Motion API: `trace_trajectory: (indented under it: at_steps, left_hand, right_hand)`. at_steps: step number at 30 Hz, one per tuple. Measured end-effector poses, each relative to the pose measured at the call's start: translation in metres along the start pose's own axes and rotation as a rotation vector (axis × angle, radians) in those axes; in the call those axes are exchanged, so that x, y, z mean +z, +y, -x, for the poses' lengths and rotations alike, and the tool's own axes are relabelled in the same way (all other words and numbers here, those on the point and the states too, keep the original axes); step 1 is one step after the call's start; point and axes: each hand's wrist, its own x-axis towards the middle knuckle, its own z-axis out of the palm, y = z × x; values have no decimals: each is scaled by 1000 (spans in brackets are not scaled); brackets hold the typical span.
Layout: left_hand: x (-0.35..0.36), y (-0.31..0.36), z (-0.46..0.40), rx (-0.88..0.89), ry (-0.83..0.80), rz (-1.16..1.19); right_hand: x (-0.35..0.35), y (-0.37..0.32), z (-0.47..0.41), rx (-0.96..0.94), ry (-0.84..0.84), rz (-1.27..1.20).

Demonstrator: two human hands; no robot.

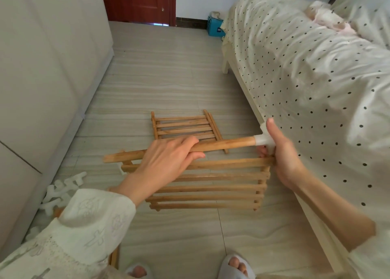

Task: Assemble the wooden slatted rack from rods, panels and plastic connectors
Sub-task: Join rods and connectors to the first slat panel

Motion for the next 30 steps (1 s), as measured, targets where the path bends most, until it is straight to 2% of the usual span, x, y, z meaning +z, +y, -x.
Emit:
trace_trajectory:
  at_steps: [3,7,10,14,20,22,26,30]
  left_hand:
    - [-2,8,-1,2,55,43]
    - [-10,9,-1,9,50,19]
    - [-25,8,-3,7,-54,55]
    - [-37,11,2,-137,-266,296]
    - [-37,1,5,-312,-481,852]
    - [-29,-1,7,-285,-462,796]
    - [-24,-10,-2,-137,-230,357]
    - [-19,-4,-7,-124,-8,45]
  right_hand:
    - [4,-9,4,-61,172,-42]
    - [8,-15,12,-140,232,-103]
    - [12,-15,16,-190,233,-84]
    - [19,-18,19,-271,226,-3]
    - [26,-26,24,-325,192,29]
    - [25,-31,25,-293,144,60]
    - [14,-42,19,-156,37,28]
    - [9,-47,20,-179,-71,41]
